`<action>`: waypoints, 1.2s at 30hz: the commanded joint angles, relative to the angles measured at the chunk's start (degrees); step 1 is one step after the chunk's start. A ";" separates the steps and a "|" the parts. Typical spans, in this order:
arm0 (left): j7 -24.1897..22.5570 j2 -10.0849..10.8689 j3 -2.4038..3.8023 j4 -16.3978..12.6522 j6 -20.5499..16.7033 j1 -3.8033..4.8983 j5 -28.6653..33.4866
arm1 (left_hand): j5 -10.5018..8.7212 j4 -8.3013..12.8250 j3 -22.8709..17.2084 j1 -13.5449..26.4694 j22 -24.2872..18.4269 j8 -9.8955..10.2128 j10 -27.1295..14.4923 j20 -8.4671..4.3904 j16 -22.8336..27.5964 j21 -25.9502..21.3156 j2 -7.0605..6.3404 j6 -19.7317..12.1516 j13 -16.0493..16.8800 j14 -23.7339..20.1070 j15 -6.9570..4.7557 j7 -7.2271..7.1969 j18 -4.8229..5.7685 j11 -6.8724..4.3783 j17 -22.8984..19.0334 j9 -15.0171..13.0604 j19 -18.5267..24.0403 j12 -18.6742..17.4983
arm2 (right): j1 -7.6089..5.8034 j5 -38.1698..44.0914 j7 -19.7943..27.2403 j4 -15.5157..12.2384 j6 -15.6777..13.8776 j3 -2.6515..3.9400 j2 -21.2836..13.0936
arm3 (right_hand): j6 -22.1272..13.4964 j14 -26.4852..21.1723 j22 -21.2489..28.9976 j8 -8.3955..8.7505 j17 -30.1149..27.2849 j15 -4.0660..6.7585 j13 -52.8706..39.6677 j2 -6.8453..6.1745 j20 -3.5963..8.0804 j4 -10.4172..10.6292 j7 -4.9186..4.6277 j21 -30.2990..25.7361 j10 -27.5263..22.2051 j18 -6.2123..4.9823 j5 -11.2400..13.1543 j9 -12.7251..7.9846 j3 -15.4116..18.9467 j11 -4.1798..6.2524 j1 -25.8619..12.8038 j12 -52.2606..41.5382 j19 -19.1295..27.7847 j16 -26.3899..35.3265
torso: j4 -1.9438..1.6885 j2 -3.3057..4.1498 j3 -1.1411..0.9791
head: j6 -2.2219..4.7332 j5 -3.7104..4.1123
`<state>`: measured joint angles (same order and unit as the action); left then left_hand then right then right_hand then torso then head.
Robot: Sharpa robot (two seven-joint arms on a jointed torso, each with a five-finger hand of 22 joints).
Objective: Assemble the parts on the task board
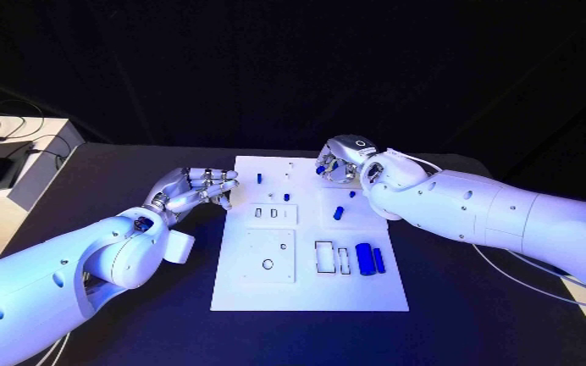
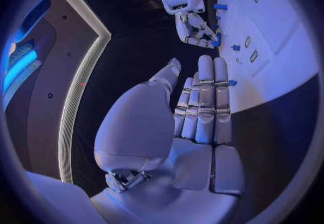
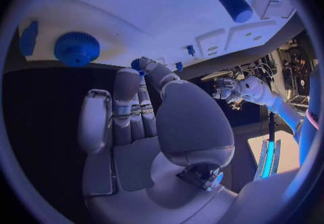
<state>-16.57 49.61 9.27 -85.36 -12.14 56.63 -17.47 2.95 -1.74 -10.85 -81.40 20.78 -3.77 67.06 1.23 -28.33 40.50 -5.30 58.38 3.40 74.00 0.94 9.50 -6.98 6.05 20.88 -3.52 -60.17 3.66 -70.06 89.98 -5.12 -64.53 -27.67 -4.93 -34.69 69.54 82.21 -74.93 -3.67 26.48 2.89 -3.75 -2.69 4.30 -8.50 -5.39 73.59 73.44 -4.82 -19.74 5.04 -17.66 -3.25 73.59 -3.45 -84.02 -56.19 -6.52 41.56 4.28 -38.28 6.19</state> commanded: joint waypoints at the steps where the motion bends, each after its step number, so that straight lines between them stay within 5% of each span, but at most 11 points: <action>1: -0.20 0.05 0.04 -0.46 0.41 -0.03 0.19 | -0.14 -0.03 -0.33 -0.69 -0.06 0.18 -0.29 0.17 0.24 0.36 -0.06 -0.04 -0.04 -0.36 0.25 0.21 -0.44 0.11 -0.05 -0.07 0.46 -0.32 | -0.12 1.85 -3.01 1.05 -2.60 0.07 1.15 | 0.52 0.08 -2.55 -0.11 -0.07 0.45 0.00 2.21 0.20 -0.50 0.02 0.17 1.81 0.04 -0.26 1.48 0.01 1.35 1.69 -0.05 -4.65 -0.13 | -0.12 0.00 0.04 | 0.08 0.05; 15: -0.09 0.62 0.06 -1.82 0.13 0.01 -0.26 | -0.14 -0.01 -0.37 -0.67 -0.07 0.18 -0.32 0.19 0.28 0.40 -0.06 -0.07 -0.04 -0.41 0.26 0.23 -0.43 0.12 -0.08 -0.07 0.53 -0.32 | -0.18 3.34 -4.25 5.12 -4.36 0.30 6.41 | 0.55 0.09 -2.66 -0.11 -0.07 0.46 -0.01 2.17 0.21 -0.61 0.02 0.29 1.88 0.07 -0.59 1.50 -0.02 1.36 1.61 -0.05 -4.66 -0.15 | -0.29 0.07 0.07 | 0.23 0.03; 26: 0.03 0.52 0.06 -2.20 0.09 0.02 -0.32 | -0.14 0.09 -0.38 -0.55 -0.20 0.19 -0.44 0.24 0.34 0.51 -0.14 -0.15 -0.05 -0.44 0.30 0.27 -0.45 0.17 -0.18 -0.07 0.65 -0.33 | -0.06 2.95 -4.00 8.41 -4.47 0.42 9.66 | 0.52 0.08 -2.72 -0.09 -0.12 0.44 0.00 2.23 0.19 -0.78 -0.01 0.25 1.82 0.07 -0.31 1.52 0.04 1.34 1.49 -0.05 -4.66 -0.17 | -0.86 0.19 0.45 | 0.23 0.18; 36: 0.07 0.52 0.07 -2.26 0.12 0.04 -0.34 | -0.14 0.09 -0.38 -0.55 -0.20 0.19 -0.44 0.24 0.34 0.51 -0.14 -0.15 -0.05 -0.44 0.30 0.27 -0.45 0.17 -0.18 -0.07 0.65 -0.33 | 0.06 2.76 -3.75 10.01 -3.95 0.43 11.37 | 0.51 0.07 -2.70 -0.10 -0.14 0.43 0.00 2.20 0.18 -0.78 -0.01 0.20 1.79 0.06 -0.31 1.52 0.12 1.33 1.43 -0.05 -4.66 -0.17 | -0.98 0.21 0.59 | 0.18 0.15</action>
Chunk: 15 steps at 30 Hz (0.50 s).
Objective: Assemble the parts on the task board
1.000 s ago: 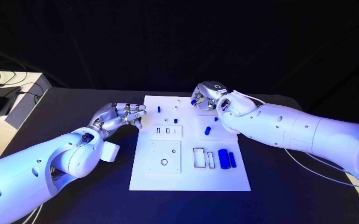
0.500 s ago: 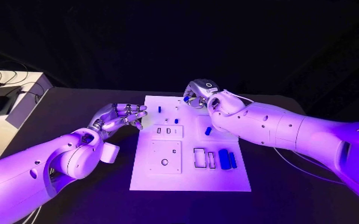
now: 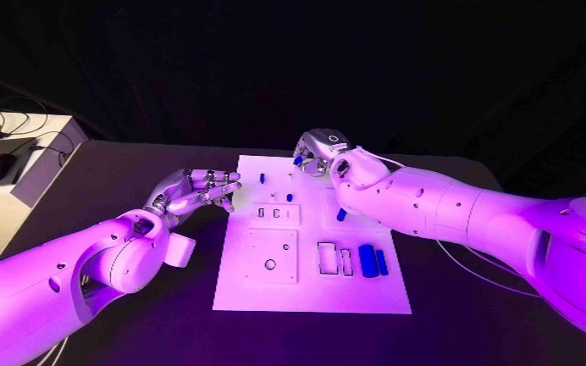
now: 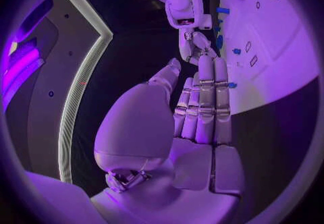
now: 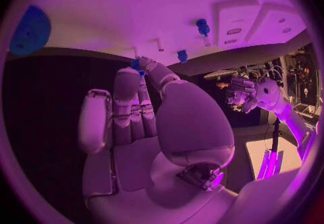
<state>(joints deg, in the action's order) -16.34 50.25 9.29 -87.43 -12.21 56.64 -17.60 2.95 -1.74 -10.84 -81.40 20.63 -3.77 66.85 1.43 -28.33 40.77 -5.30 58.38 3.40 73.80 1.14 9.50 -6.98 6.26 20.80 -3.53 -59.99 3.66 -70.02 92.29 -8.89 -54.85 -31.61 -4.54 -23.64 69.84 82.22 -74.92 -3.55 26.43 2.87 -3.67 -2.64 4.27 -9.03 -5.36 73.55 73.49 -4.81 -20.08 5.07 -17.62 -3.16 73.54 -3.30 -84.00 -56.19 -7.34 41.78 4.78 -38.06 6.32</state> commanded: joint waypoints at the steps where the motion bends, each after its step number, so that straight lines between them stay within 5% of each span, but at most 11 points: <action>1: -0.15 -0.12 0.05 -0.19 0.20 0.03 -0.20 | -0.14 0.09 -0.39 -0.55 -0.05 0.19 -0.23 0.03 0.35 0.25 -0.14 -0.15 -0.05 -0.23 0.09 0.27 -0.45 -0.03 -0.10 -0.07 0.46 -0.33 | 0.03 0.46 0.03 0.52 0.13 0.03 0.47 | 0.21 0.06 -2.71 -0.21 -0.09 0.45 -0.08 2.15 0.21 -0.25 -0.04 0.24 1.74 0.05 0.03 1.50 0.08 1.24 1.48 -0.19 -4.68 -0.17 | -0.17 -0.01 0.12 | -0.05 0.01; 15: -0.10 0.03 0.06 -0.30 0.25 0.04 -0.23 | -0.14 0.12 -0.41 -0.54 -0.17 0.18 -0.14 0.05 0.37 0.33 -0.07 -0.11 -0.04 -0.23 0.08 0.22 -0.46 -0.08 -0.15 -0.07 0.50 -0.31 | 0.44 0.57 0.29 2.42 0.51 0.01 1.55 | 0.19 0.05 -2.76 -0.22 -0.14 0.44 -0.08 2.12 0.21 -0.36 -0.08 0.23 1.68 0.06 0.13 1.48 0.24 1.22 1.53 -0.19 -4.68 -0.16 | -0.14 0.10 0.16 | -0.03 -0.37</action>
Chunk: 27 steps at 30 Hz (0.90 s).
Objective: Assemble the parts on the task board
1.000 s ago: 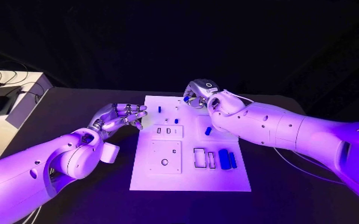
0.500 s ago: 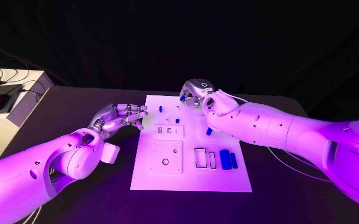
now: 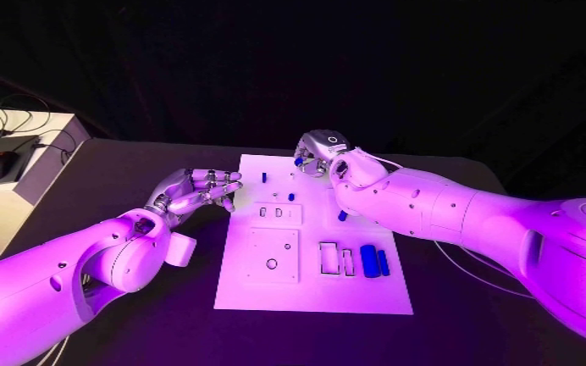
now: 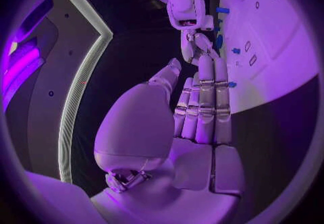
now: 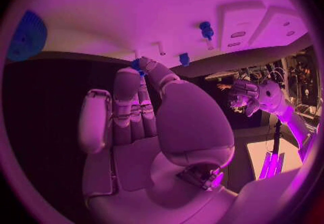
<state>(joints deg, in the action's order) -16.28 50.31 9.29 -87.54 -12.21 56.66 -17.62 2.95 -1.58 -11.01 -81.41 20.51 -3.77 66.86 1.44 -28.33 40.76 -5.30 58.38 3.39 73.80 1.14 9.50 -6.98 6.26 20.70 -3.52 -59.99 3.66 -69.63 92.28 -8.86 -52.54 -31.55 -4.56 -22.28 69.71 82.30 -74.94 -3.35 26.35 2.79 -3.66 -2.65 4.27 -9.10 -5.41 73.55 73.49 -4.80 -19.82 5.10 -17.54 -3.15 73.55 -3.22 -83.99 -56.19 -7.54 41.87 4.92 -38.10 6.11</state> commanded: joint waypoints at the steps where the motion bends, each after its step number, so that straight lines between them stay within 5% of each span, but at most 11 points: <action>1: -0.15 -0.03 0.06 -0.20 0.25 0.03 -0.21 | -0.14 -0.04 -0.25 -0.53 -0.05 0.18 -0.15 0.04 0.37 0.33 -0.07 -0.11 -0.04 -0.23 0.08 0.22 -0.46 -0.08 -0.05 -0.07 0.50 -0.31 | 0.05 0.58 0.26 0.16 0.59 0.03 0.24 | 0.31 -0.03 -2.75 -0.42 -0.06 0.52 -0.09 2.13 0.21 -0.29 -0.03 0.23 1.69 0.05 -0.13 1.46 0.16 1.21 1.52 -0.27 -4.69 -0.17 | 0.05 0.01 0.03 | 0.00 -0.17; 20: -0.08 0.01 0.07 -0.19 0.28 0.05 -0.22 | -0.14 -0.04 -0.25 -0.53 -0.05 0.18 -0.15 0.04 0.37 0.33 -0.07 -0.11 -0.04 -0.23 0.08 0.22 -0.46 -0.08 -0.05 -0.07 0.50 -0.31 | 0.21 0.48 0.45 1.65 1.77 0.00 1.36 | -0.37 -0.13 -2.37 -0.30 -0.21 0.39 -0.06 2.03 0.10 -0.04 -0.21 -0.42 1.10 -0.07 0.32 1.19 0.59 1.01 1.31 -0.24 -4.63 0.10 | 0.07 0.08 0.08 | -0.13 -0.38; 27: 0.00 0.05 0.07 -0.19 0.24 0.06 -0.27 | -0.14 -0.06 -0.27 -0.48 -0.26 0.18 -0.18 0.05 0.38 0.46 -0.07 -0.12 -0.04 -0.22 0.09 0.22 -0.45 -0.07 -0.10 -0.07 0.54 -0.32 | 0.22 -0.24 0.94 2.75 1.18 -0.03 2.02 | -3.52 -0.07 -2.27 -0.21 -0.24 0.17 -0.06 1.22 -0.07 0.39 -0.81 -0.63 0.28 -0.11 0.38 -0.02 0.55 0.67 0.95 -0.26 -4.64 0.21 | 0.05 0.10 0.11 | -0.03 -0.64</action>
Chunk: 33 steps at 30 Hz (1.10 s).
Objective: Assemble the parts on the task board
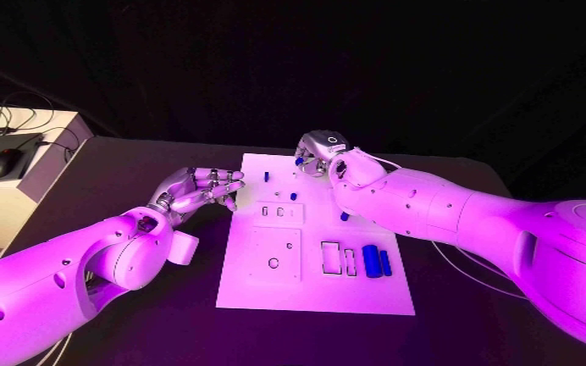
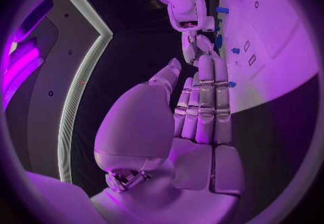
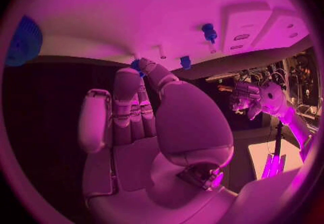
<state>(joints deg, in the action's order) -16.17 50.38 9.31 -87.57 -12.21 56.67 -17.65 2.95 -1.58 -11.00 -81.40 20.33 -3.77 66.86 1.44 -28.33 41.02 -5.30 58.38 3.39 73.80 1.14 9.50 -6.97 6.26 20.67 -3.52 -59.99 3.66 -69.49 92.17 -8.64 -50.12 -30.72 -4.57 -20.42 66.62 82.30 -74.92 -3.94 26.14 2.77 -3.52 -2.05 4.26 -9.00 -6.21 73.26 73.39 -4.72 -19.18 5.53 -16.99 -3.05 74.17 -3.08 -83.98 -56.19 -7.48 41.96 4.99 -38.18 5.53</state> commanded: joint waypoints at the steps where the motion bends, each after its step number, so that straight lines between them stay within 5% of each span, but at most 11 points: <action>1: -0.08 0.06 0.05 -0.18 0.22 0.06 -0.27 | -0.14 -0.06 -0.28 -0.48 -0.08 0.18 -0.18 0.04 0.38 0.20 -0.07 -0.12 -0.04 -0.23 0.09 0.22 -0.45 -0.06 -0.08 -0.07 0.54 -0.32 | 0.08 -0.27 0.79 0.62 0.14 -0.03 0.30 | -0.78 -0.09 -2.26 0.38 -0.03 0.14 -0.19 0.41 -0.10 0.39 -0.06 -0.41 0.13 -0.22 -0.25 -0.67 -0.07 0.49 0.29 -0.39 -4.64 0.24 | 0.01 0.01 0.02 | 0.02 -0.13; 19: 0.03 0.21 0.05 -0.16 0.13 0.08 -0.33 | -0.14 -0.06 -0.28 -0.48 -0.08 0.18 -0.18 0.04 0.38 0.20 -0.07 -0.12 -0.04 -0.23 0.09 0.22 -0.45 -0.06 -0.08 -0.07 0.54 -0.32 | 0.07 -1.46 1.77 1.31 1.36 -0.09 0.93 | -4.10 -0.19 -1.55 0.38 0.04 -1.22 0.04 -3.05 -1.36 2.12 -0.42 -1.58 -7.16 -0.89 -0.41 -1.44 -0.34 -1.62 -0.73 -0.33 -4.58 0.00 | 0.10 0.08 0.05 | -0.18 -0.29; 33: 0.06 0.31 0.05 -0.15 0.04 0.08 -0.33 | -0.14 -0.06 -0.28 -0.48 -0.08 0.18 -0.18 0.04 0.38 0.20 -0.07 -0.12 -0.04 -0.23 0.09 0.22 -0.45 -0.06 -0.08 -0.07 0.54 -0.32 | 0.07 -1.94 2.09 0.56 1.36 -0.19 0.33 | -4.68 -0.45 -1.43 0.38 -0.16 -1.56 0.03 -3.76 -1.91 3.74 -0.42 -1.84 -8.59 -1.29 -0.25 -1.41 2.02 -2.02 0.08 -0.35 -4.57 -0.37 | 0.17 0.13 0.00 | -0.16 -0.39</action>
<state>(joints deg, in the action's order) -15.93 50.72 9.32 -87.56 -12.26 56.70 -17.76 2.95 -1.58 -11.00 -81.40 20.31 -3.77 66.86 1.44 -28.33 41.01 -5.30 58.38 3.39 73.80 1.14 9.50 -6.97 6.25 20.66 -3.52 -59.99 3.66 -69.40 90.30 -7.25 -49.31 -29.79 -4.74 -19.92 62.13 81.87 -74.94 -3.75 26.03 1.54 -3.52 -5.37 2.73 -5.28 -6.64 71.77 65.09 -5.32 -19.54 4.15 -15.31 -5.05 73.97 -3.64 -83.90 -56.30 -7.28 42.06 5.02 -38.33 5.15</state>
